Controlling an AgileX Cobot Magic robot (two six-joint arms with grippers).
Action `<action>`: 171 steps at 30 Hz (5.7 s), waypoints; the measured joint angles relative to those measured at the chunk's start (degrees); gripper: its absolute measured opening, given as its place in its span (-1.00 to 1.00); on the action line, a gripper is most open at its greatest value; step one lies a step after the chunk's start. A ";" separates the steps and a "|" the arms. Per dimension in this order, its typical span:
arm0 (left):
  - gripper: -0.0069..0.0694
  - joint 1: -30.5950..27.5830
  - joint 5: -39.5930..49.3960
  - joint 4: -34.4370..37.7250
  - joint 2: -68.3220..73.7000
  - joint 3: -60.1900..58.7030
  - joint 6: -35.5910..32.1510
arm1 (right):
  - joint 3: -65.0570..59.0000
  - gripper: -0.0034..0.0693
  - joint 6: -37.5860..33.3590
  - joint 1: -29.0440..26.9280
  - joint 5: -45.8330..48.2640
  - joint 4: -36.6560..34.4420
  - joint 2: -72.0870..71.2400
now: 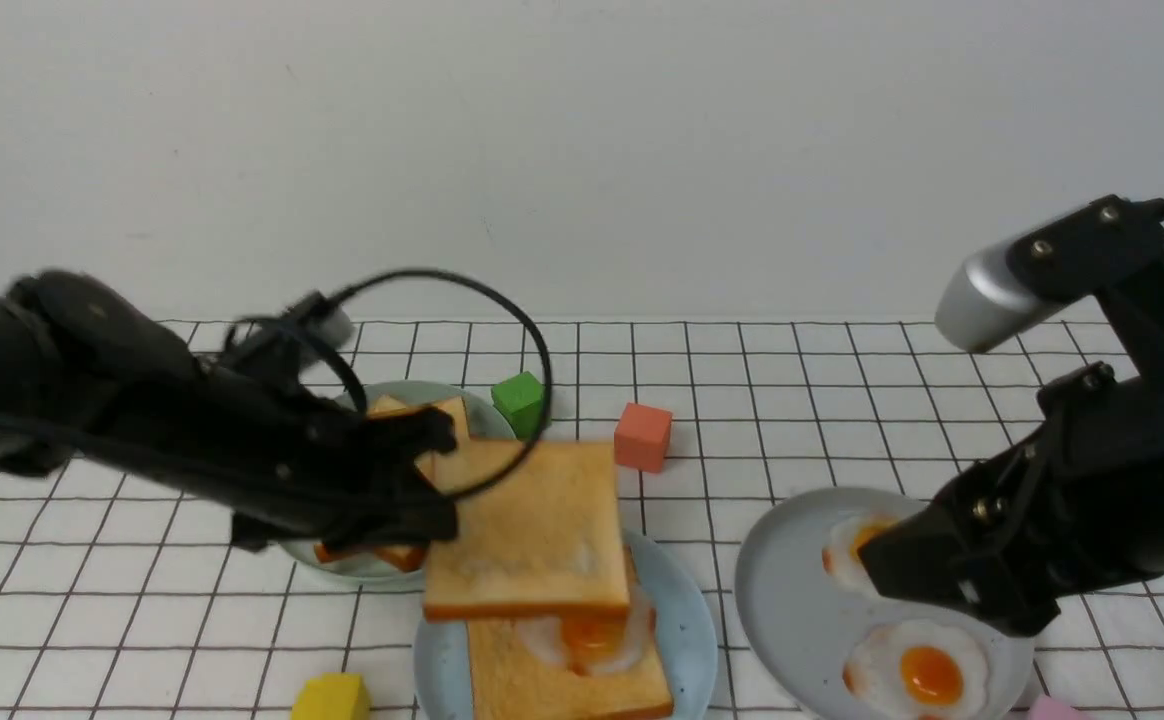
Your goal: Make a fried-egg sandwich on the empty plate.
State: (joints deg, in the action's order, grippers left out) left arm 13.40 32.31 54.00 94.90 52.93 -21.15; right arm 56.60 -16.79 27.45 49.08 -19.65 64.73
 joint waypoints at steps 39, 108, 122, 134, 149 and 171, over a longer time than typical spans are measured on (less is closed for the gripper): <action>0.18 6.18 15.40 5.68 -22.85 -3.69 -11.20 | -6.24 -0.93 16.17 0.01 -0.75 8.69 -24.06; -0.84 -6.84 -9.26 -59.93 -95.50 -54.57 41.55 | -40.41 -0.81 18.14 0.01 -24.22 7.61 -45.96; -0.81 -7.68 -9.44 -59.91 -95.50 -54.57 41.74 | -40.41 -0.76 18.14 0.01 -23.99 7.61 -45.96; -0.81 -7.68 -9.44 -59.91 -95.50 -54.57 41.74 | -40.65 -0.70 18.14 -0.79 -22.72 9.13 -48.16; -0.77 -7.68 -9.53 -59.91 -95.50 -54.57 41.74 | -55.50 -0.65 18.16 -23.25 -23.44 21.41 -65.33; -0.73 -7.68 -9.68 -59.86 -95.50 -54.57 41.74 | -57.47 -0.61 18.31 -23.92 -26.57 20.93 -65.38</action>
State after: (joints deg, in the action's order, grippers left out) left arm 5.73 22.63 -5.86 -0.61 -1.65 20.59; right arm -0.87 1.52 3.53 22.50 1.27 -0.65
